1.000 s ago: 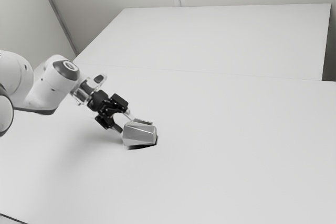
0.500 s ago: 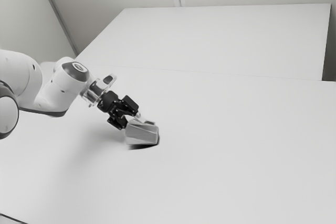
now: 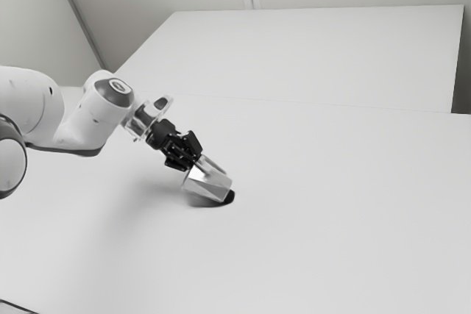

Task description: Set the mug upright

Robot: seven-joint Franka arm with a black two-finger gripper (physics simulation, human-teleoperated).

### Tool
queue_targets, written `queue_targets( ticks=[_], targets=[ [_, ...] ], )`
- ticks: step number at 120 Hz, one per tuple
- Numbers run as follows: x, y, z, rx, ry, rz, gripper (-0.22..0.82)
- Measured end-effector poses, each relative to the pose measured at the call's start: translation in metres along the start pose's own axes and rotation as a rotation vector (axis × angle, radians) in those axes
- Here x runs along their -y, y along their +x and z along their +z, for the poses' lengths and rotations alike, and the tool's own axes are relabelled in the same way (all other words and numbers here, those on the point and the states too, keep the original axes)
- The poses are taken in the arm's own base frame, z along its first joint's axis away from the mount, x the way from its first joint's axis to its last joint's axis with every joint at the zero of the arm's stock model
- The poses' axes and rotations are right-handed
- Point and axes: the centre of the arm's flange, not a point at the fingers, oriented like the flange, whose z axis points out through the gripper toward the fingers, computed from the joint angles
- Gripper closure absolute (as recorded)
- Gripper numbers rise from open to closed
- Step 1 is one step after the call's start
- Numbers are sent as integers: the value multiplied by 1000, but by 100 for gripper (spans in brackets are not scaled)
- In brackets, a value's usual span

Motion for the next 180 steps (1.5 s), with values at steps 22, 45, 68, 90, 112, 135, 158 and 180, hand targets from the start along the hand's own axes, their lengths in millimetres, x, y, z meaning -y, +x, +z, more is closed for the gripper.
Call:
queue_targets(
  ticks=[22,45,68,90,112,135,158,180],
  targets=[
    [-11,1,0,0,1,15,73],
    [-26,-1,-8,-11,5,39,76],
    [-61,-19,-43,-10,155,138,77],
    [-73,-28,-55,48,429,244,78],
    [-82,-33,-56,85,694,361,78],
    [-89,-37,-38,138,894,456,78],
    [-96,-33,-10,158,945,474,78],
    [-113,-26,20,154,959,495,78]
  ],
)
